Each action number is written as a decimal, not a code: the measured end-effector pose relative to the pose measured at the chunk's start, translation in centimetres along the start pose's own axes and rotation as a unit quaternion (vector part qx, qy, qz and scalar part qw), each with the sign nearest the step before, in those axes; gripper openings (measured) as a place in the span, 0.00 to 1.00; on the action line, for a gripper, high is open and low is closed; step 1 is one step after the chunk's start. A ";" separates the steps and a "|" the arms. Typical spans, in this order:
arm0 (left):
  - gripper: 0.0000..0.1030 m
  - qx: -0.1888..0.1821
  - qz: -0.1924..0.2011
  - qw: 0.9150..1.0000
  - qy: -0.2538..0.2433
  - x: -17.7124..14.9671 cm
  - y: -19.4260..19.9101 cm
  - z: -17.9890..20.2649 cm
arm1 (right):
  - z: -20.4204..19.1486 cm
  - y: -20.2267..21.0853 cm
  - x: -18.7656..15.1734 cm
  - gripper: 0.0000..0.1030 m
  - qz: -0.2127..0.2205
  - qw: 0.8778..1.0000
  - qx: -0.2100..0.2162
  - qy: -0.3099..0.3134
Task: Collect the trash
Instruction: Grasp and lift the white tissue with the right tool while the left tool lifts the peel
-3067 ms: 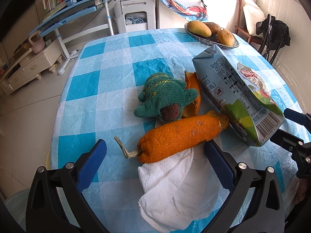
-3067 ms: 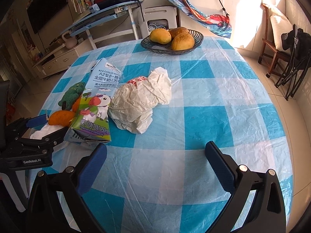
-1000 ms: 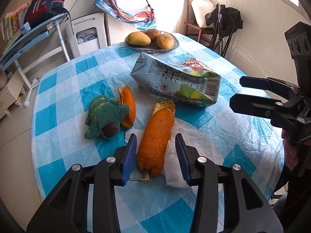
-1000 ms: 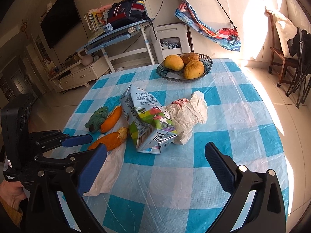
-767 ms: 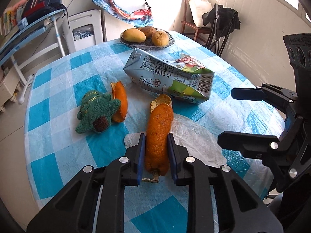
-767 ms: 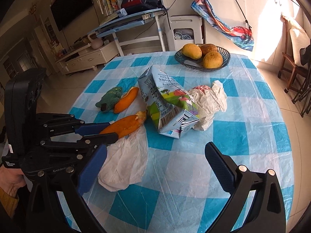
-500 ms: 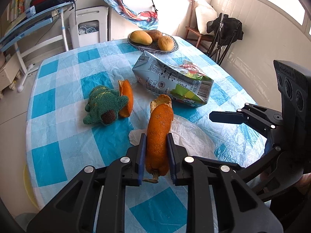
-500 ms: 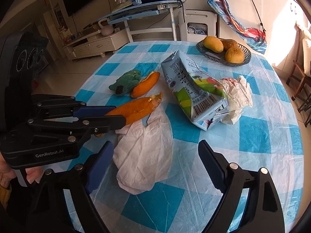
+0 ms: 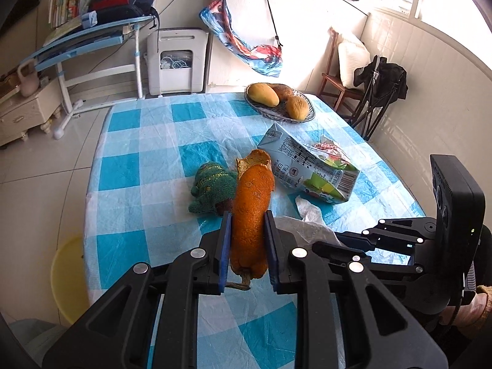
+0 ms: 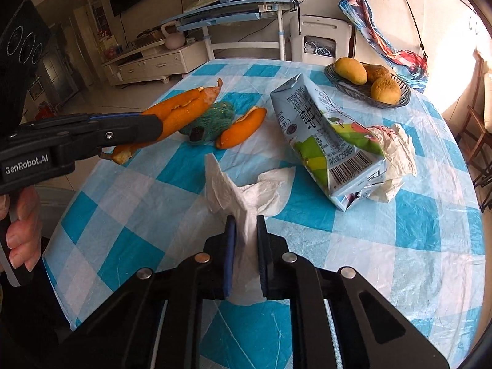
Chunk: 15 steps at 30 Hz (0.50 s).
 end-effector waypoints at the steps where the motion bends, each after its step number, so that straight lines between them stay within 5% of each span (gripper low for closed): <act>1: 0.20 0.003 0.003 1.000 -0.001 0.0 0.2 0.0 | 0.1 0.2 0.0 0.13 0.004 1.000 0.003 -0.004; 15: 0.20 0.028 0.060 0.997 0.045 1.2 3.5 -2.7 | -0.7 1.9 1.8 0.13 0.045 0.996 0.064 -0.046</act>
Point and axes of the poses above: each gripper's, at about its wrist camera, not at the fingertips, and y roughly against the way its jaws point, z to its right, x to its top, the point moved 10 cm from there along -y, roughly the way its jaws point, and after that the axes turned 13 degrees about -z, right-handed, at the moved point
